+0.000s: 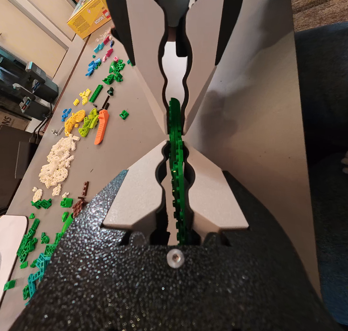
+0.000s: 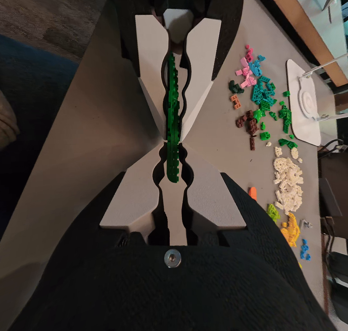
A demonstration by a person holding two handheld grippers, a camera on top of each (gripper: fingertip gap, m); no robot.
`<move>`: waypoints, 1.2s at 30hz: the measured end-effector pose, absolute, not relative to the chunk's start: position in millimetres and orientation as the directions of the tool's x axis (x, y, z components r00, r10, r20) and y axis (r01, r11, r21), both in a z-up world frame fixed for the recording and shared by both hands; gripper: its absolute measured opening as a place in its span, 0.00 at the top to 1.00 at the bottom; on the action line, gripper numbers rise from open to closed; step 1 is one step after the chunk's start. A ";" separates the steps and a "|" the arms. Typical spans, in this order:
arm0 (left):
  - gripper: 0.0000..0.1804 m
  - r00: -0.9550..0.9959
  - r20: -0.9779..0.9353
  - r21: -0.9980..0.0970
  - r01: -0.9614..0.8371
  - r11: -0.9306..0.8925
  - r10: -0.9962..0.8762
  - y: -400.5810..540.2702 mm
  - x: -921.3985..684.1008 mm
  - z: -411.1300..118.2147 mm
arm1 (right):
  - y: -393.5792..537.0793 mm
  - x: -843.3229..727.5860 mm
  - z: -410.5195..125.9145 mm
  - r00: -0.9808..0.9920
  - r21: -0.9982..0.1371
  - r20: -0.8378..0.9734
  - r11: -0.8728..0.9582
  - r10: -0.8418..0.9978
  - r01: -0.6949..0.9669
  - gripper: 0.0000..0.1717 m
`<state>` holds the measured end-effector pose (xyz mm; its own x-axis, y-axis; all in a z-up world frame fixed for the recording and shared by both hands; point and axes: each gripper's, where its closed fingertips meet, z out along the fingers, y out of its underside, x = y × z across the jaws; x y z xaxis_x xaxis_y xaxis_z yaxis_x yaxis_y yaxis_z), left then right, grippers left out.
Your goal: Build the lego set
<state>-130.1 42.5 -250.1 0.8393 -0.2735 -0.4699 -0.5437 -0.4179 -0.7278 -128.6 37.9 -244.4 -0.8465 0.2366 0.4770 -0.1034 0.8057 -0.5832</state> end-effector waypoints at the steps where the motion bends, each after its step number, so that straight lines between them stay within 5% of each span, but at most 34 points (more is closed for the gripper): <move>1: 0.95 0.836 -0.474 -0.725 -0.548 -0.417 -0.277 42.8 -129.4 -250.1 | 38.2 -127.9 -244.3 -0.855 -0.589 0.461 0.803 0.236 -0.096 0.94; 8: 0.95 0.836 -0.478 -0.726 -0.549 -0.414 -0.270 43.9 -129.2 -249.5 | 38.9 -128.4 -243.5 -0.891 -0.660 0.365 0.750 0.271 -0.043 0.94; 18: 0.95 0.849 -0.462 -0.745 -0.528 -0.408 -0.255 44.4 -130.2 -248.2 | 39.6 -129.8 -242.4 -0.854 -0.629 0.449 0.772 0.263 -0.093 0.94; 22: 0.95 0.846 -0.464 -0.738 -0.534 -0.414 -0.263 42.5 -130.7 -249.1 | 62.0 -136.7 -255.1 -0.821 -0.482 0.510 0.876 0.256 -0.026 0.74; 32: 0.95 0.823 -0.512 -0.719 -0.566 -0.402 -0.244 43.2 -131.2 -240.4 | 73.6 -151.6 -255.3 -0.690 -0.209 0.718 0.973 0.087 -0.095 0.77; 36: 0.95 0.813 -0.566 -0.722 -0.570 -0.393 -0.140 34.9 -152.2 -224.7 | 69.9 -154.4 -228.5 -0.644 -0.358 0.743 0.921 0.183 -0.152 0.69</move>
<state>-152.2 34.9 -224.7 0.8128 -0.1396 -0.5656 -0.5697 -0.3933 -0.7216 -154.4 69.9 -228.5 -0.6439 0.1828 0.7430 -0.1517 0.9213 -0.3581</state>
